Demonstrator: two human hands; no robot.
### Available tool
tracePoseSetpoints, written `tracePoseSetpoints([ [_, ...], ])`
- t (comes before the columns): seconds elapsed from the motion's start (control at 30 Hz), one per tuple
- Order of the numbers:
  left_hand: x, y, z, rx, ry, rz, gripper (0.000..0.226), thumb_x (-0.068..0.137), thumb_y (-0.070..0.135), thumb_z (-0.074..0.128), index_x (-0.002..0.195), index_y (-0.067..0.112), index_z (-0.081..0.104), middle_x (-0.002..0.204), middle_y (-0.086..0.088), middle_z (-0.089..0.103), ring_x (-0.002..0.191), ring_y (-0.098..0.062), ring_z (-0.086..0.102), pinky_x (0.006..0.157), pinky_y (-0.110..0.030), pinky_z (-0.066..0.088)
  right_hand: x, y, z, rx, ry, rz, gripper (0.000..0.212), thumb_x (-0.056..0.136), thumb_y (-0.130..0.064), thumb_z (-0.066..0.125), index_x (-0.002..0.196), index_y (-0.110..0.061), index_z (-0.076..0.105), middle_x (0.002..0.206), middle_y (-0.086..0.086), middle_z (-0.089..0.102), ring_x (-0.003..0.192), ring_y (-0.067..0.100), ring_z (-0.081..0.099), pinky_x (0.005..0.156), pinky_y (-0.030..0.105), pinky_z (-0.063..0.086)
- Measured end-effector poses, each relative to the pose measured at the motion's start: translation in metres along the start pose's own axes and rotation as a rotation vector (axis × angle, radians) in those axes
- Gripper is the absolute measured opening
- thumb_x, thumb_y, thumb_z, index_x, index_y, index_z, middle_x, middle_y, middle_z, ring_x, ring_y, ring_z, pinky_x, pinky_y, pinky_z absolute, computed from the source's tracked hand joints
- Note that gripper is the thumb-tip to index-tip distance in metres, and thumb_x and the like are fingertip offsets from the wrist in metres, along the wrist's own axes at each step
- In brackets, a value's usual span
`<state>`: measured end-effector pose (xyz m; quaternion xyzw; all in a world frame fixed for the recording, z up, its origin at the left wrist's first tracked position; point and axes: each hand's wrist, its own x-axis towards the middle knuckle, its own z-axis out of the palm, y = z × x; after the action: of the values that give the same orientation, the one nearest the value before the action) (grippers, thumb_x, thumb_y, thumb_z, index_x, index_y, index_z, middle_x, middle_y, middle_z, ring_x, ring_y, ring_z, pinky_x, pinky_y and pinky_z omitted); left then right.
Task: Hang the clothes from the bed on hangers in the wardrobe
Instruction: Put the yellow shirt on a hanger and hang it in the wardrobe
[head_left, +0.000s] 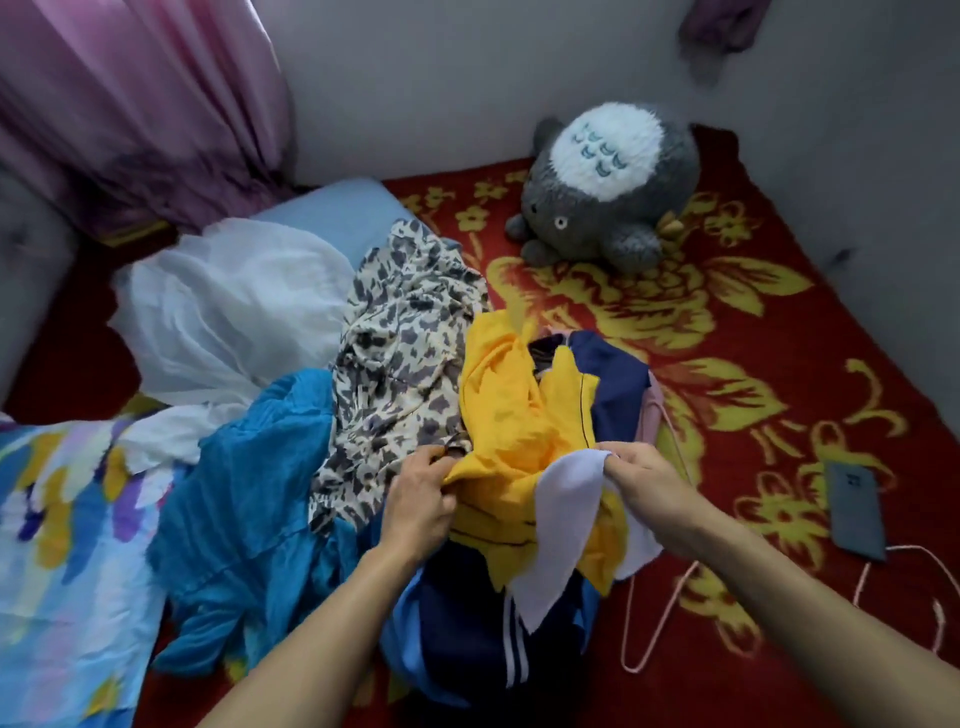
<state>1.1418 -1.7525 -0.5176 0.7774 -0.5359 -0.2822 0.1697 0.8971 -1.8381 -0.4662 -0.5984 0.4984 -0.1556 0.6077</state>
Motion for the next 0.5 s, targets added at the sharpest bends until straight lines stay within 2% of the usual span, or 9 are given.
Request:
tracePoseSetpoints([
  [0.07, 0.003, 0.01, -0.029, -0.018, 0.124, -0.084, 0.017, 0.08, 0.009, 0.051, 0.086, 0.016, 0.064, 0.108, -0.007, 0.055, 0.105, -0.031, 0.054, 0.085, -0.037, 0.044, -0.016, -0.021, -0.025, 0.077, -0.004, 0.071, 0.044, 0.074, -0.035, 0.053, 0.079, 0.009, 0.056, 0.084, 0.003, 0.051, 0.077, 0.02, 0.052, 0.084, 0.042, 0.054],
  [0.1, 0.003, 0.016, -0.046, 0.039, 0.183, -0.122, 0.015, 0.081, 0.01, 0.053, 0.089, 0.016, 0.064, 0.107, -0.008, 0.055, 0.105, -0.032, 0.054, 0.085, -0.038, 0.043, -0.022, -0.036, -0.036, 0.112, -0.001, 0.093, 0.047, 0.077, -0.033, 0.059, 0.086, 0.013, 0.06, 0.095, 0.02, 0.069, 0.082, 0.021, 0.059, 0.089, 0.048, 0.052],
  [0.13, 0.003, 0.023, -0.062, 0.114, 0.212, -0.14, 0.021, 0.082, 0.012, 0.055, 0.1, 0.017, 0.065, 0.112, -0.008, 0.054, 0.108, -0.031, 0.052, 0.088, -0.039, 0.043, -0.029, -0.054, -0.043, 0.153, 0.003, 0.096, 0.042, 0.082, -0.029, 0.063, 0.091, 0.012, 0.065, 0.108, 0.036, 0.06, 0.085, 0.022, 0.064, 0.086, 0.049, 0.053],
  [0.17, -0.001, 0.031, -0.076, 0.161, 0.222, -0.118, 0.032, 0.081, 0.012, 0.057, 0.111, 0.019, 0.064, 0.119, -0.007, 0.053, 0.112, -0.029, 0.049, 0.092, -0.039, 0.042, -0.036, -0.072, -0.048, 0.209, 0.001, 0.098, 0.032, 0.086, -0.024, 0.063, 0.092, 0.006, 0.071, 0.099, 0.024, 0.071, 0.083, 0.023, 0.067, 0.079, 0.045, 0.055],
  [0.2, -0.008, 0.041, -0.086, 0.154, 0.21, -0.053, 0.041, 0.079, 0.012, 0.06, 0.118, 0.023, 0.062, 0.124, -0.004, 0.052, 0.115, -0.026, 0.048, 0.096, -0.039, 0.042, -0.042, -0.092, -0.051, 0.275, -0.01, 0.104, 0.025, 0.089, -0.021, 0.062, 0.093, 0.001, 0.074, 0.096, 0.022, 0.071, 0.082, 0.026, 0.068, 0.076, 0.042, 0.054],
  [0.27, -0.029, 0.069, -0.097, 0.082, 0.11, 0.157, 0.054, 0.072, 0.015, 0.066, 0.123, 0.029, 0.058, 0.125, 0.001, 0.051, 0.118, -0.02, 0.047, 0.101, -0.034, 0.042, -0.052, -0.129, -0.054, 0.392, -0.031, 0.116, 0.029, 0.092, -0.023, 0.06, 0.102, 0.001, 0.072, 0.102, 0.022, 0.07, 0.087, 0.032, 0.068, 0.079, 0.041, 0.055],
  [0.33, -0.054, 0.093, -0.091, 0.058, -0.076, 0.282, 0.075, 0.063, 0.04, 0.072, 0.133, 0.032, 0.049, 0.128, 0.004, 0.048, 0.119, -0.013, 0.045, 0.103, -0.029, 0.039, -0.061, -0.159, -0.053, 0.483, -0.079, 0.106, 0.032, 0.094, -0.027, 0.056, 0.096, 0.0, 0.073, 0.096, 0.019, 0.072, 0.083, 0.029, 0.07, 0.076, 0.036, 0.058],
  [0.4, -0.072, 0.111, -0.075, 0.002, -0.179, 0.263, 0.102, 0.053, 0.067, 0.066, 0.144, 0.032, 0.035, 0.135, 0.005, 0.045, 0.123, -0.012, 0.044, 0.105, -0.03, 0.038, -0.071, -0.18, -0.053, 0.553, -0.153, 0.104, 0.033, 0.09, -0.029, 0.056, 0.082, -0.003, 0.075, 0.086, 0.015, 0.072, 0.074, 0.026, 0.07, 0.068, 0.032, 0.059],
  [0.5, -0.073, 0.125, -0.055, -0.216, -0.105, 0.166, 0.109, 0.055, 0.064, 0.071, 0.148, 0.029, 0.027, 0.135, 0.008, 0.043, 0.123, -0.01, 0.044, 0.105, -0.033, 0.04, -0.084, -0.193, -0.057, 0.611, -0.27, 0.113, 0.035, 0.079, -0.033, 0.057, 0.081, -0.004, 0.076, 0.085, 0.013, 0.071, 0.076, 0.024, 0.068, 0.072, 0.031, 0.057],
])
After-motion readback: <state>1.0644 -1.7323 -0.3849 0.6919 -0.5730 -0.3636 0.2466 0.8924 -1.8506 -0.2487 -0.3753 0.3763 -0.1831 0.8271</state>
